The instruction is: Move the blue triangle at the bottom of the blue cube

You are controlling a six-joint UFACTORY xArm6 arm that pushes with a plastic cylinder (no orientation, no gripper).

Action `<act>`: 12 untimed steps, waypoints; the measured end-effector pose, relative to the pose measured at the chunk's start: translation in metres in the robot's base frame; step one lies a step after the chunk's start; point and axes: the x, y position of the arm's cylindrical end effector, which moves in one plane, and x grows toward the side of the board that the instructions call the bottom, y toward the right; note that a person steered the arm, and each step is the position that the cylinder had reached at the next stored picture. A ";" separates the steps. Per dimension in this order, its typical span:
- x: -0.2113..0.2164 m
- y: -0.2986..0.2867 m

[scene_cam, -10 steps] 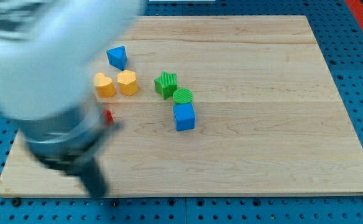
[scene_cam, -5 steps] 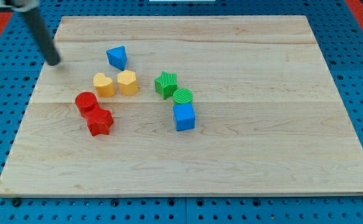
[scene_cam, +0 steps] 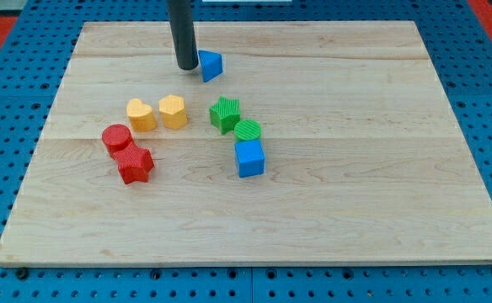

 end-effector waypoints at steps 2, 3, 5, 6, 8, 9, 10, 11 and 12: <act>0.029 0.090; 0.047 0.108; 0.012 0.025; 0.047 0.077; 0.089 0.122; 0.052 0.094; 0.086 0.062; 0.097 0.096; 0.099 0.130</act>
